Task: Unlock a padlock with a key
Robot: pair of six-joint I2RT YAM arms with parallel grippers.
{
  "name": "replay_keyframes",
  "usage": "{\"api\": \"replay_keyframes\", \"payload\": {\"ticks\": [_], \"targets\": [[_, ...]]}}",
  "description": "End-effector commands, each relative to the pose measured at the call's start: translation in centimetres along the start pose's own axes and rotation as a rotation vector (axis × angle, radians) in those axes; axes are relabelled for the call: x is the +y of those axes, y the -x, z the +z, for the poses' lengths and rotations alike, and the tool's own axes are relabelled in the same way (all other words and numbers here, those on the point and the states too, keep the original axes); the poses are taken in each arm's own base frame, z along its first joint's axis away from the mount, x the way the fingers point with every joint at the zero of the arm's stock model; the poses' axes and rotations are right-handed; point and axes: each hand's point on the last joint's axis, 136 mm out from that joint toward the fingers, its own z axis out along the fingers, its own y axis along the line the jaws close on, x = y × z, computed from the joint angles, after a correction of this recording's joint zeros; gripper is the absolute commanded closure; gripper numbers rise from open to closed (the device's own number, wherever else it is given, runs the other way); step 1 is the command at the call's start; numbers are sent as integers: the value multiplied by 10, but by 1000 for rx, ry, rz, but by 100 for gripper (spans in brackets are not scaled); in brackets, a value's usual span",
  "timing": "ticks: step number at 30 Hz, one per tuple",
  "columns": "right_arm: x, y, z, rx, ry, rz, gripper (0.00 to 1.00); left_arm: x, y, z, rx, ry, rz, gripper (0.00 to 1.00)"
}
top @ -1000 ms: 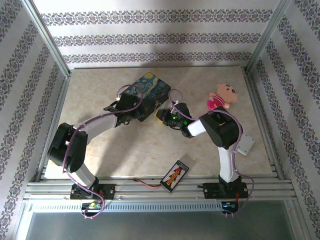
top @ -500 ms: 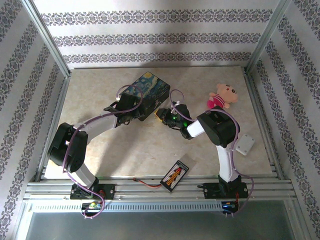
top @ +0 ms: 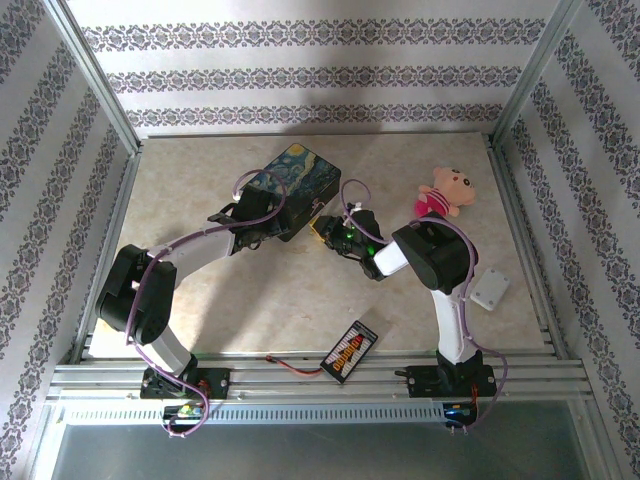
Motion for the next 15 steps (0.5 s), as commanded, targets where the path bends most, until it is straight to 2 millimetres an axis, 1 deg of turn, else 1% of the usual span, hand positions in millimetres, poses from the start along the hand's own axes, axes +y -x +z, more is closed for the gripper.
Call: {"api": "replay_keyframes", "payload": {"ticks": [1, 8, 12, 15], "targets": [[-27, 47, -19, -209, -96, 10, 100, 60, -46, 8, 166, 206, 33, 14], [-30, 29, -39, -221, -132, -18, 100, 55, -40, 6, 154, 193, 33, 14], [-33, 14, -49, -222, -151, -26, 100, 53, -38, 4, 149, 185, 27, 11], [-37, 2, -52, -215, -164, -26, 100, 47, -36, 1, 140, 161, 19, 9]]}}
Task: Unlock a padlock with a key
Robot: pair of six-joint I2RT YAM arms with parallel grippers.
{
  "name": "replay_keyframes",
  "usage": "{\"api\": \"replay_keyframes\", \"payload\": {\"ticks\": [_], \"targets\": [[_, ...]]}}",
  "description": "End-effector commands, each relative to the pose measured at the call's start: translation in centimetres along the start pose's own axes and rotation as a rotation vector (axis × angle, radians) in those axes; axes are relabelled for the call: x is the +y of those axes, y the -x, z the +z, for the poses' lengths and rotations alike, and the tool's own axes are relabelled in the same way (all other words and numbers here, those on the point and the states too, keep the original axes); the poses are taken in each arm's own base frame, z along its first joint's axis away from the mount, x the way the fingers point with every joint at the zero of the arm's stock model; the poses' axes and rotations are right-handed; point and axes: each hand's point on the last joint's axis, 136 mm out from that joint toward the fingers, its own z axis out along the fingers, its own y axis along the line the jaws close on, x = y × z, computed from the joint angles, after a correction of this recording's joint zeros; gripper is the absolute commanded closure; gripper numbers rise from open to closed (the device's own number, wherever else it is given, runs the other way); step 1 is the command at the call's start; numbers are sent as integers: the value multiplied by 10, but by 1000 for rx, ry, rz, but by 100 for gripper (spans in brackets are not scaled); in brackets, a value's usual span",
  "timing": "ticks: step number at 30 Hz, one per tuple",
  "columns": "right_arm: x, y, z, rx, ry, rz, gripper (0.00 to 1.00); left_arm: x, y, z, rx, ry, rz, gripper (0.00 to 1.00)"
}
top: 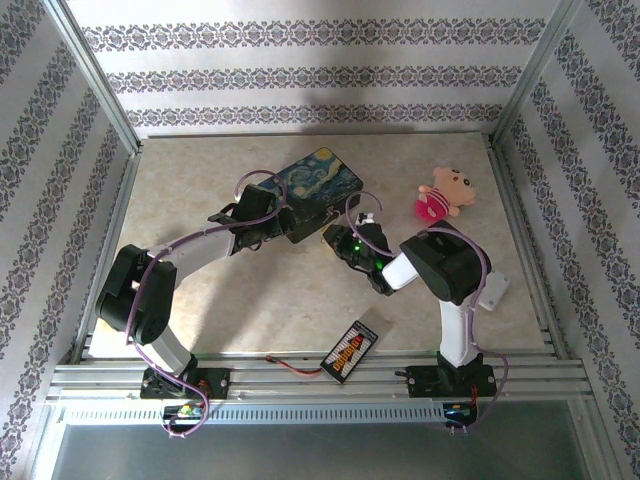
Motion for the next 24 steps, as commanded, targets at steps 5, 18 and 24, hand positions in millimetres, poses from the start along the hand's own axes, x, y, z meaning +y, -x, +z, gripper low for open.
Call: {"api": "replay_keyframes", "payload": {"ticks": [5, 18, 24], "targets": [[-34, -7, -16, -81, -113, 15, 100, 27, -17, -9, 60, 92, -7, 6], [-29, -28, -23, -64, -89, 30, 100, -7, -9, 8, 14, 35, 9, 1], [-28, -45, -32, -47, -95, 31, 100, -6, -10, 18, 24, 51, 17, 4]]}}
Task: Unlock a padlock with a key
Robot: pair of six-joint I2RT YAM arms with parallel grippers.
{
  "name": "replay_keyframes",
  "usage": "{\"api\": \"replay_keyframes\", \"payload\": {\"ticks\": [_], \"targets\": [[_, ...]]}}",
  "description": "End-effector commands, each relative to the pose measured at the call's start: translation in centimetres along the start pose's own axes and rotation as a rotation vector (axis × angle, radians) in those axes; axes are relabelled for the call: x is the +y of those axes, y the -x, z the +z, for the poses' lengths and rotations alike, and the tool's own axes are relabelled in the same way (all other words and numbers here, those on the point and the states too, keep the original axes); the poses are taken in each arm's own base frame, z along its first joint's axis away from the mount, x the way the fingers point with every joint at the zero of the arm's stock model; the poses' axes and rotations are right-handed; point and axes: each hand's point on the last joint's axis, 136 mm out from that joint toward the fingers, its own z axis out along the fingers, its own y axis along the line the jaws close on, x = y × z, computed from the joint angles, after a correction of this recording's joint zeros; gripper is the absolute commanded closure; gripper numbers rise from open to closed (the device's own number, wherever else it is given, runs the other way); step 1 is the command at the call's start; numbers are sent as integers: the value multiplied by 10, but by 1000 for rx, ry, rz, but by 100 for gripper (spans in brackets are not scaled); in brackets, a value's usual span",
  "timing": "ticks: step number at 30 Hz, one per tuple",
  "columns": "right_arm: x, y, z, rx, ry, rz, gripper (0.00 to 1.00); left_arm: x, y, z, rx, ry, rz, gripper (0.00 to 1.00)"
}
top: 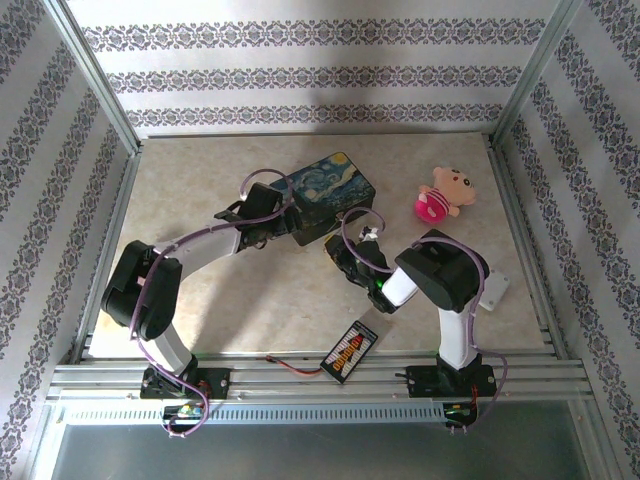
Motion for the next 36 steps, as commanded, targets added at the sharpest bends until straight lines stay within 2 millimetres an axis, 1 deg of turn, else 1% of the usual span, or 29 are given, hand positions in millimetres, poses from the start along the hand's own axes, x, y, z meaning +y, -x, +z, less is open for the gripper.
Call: {"api": "replay_keyframes", "payload": {"ticks": [1, 3, 6, 10, 14, 19, 21, 24, 28, 30, 32, 33, 36], "targets": [[-25, -24, -14, 56, -89, 6, 100, 8, -8, 11, 20, 47, 8, 4], [-28, -27, -17, 56, -98, 4, 100, 6, -7, 10, 17, 36, 8, 4], [-32, -26, -21, 44, -104, 10, 100, 1, -4, 4, -5, 12, 2, 1], [-28, -27, -21, 44, -90, 12, 100, -9, 5, -7, -57, -28, 10, 1], [-24, -30, -21, 50, -81, 8, 100, -23, 7, -5, -62, -50, 44, 1], [-27, -29, -27, 41, -89, 6, 100, -42, 4, -4, -72, -93, 73, 1], [-26, -28, -29, 38, -88, 6, 100, -46, 5, -4, -82, -100, 77, 1], [-26, -28, -31, 39, -86, 5, 100, -45, 4, 3, -71, -81, 81, 1], [-27, -26, -33, 28, -91, 4, 100, -35, -4, 17, -31, -21, 85, 0], [-30, -22, -34, 17, -93, 11, 100, -31, -10, 20, -12, -10, 88, 3], [-31, -16, -33, 3, -83, 25, 100, -28, -15, 22, 0, -8, 85, 11], [-31, -14, -33, -4, -77, 31, 100, -26, -17, 23, 4, -6, 84, 13], [-32, -5, -34, -34, -57, 53, 100, -19, -25, 27, 34, 20, 86, 15]]}}
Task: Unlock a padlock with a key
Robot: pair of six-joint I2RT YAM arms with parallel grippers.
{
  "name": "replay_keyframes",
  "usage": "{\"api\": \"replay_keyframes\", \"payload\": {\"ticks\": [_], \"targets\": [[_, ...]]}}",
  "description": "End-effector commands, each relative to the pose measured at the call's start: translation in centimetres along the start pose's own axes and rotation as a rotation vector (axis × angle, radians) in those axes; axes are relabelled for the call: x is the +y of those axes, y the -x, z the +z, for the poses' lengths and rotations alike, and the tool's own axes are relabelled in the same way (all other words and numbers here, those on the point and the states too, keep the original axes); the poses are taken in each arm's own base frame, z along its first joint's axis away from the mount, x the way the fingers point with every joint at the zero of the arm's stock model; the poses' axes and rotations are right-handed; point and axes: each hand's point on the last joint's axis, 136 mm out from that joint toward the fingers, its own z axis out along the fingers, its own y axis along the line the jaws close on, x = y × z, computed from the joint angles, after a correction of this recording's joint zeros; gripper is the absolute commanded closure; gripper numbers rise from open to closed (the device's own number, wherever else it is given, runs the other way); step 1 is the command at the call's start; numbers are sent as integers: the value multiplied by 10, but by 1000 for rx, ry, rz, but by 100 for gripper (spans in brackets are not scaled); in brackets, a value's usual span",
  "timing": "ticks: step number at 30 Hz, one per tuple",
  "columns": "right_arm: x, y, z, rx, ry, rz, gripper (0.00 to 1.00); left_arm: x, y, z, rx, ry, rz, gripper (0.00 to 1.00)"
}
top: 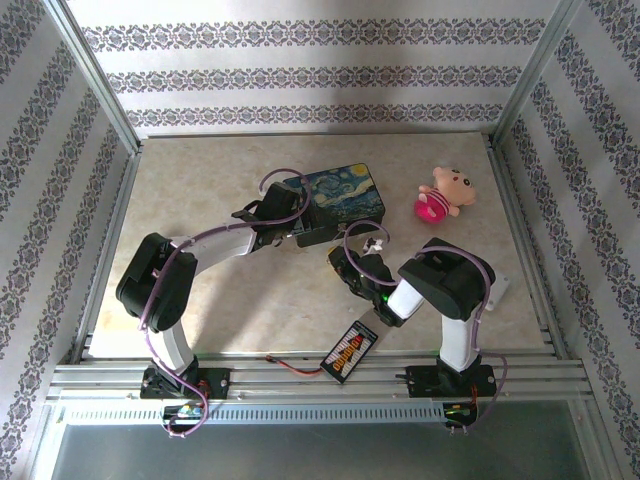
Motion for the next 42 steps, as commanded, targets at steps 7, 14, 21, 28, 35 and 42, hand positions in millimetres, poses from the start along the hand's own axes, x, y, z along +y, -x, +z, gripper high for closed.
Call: {"api": "replay_keyframes", "payload": {"ticks": [7, 14, 21, 28, 35, 42], "targets": [[-19, 15, 3, -60, -11, 47, 100, 34, -38, 14, 106, 110, 19, 24], [-11, 25, 6, -111, 7, 31, 100, 35, -40, 12, 112, 115, 32, 26], [-11, 41, 5, -167, 4, 21, 100, 37, -41, 13, 116, 119, 32, 29], [-7, 54, 9, -216, 9, 22, 100, 40, -44, 13, 121, 126, 34, 30], [-10, 65, 8, -281, 0, 52, 100, 43, -46, 12, 121, 132, 30, 31], [-6, 81, -1, -332, 2, 51, 100, 43, -45, 11, 121, 132, 31, 36]]}}
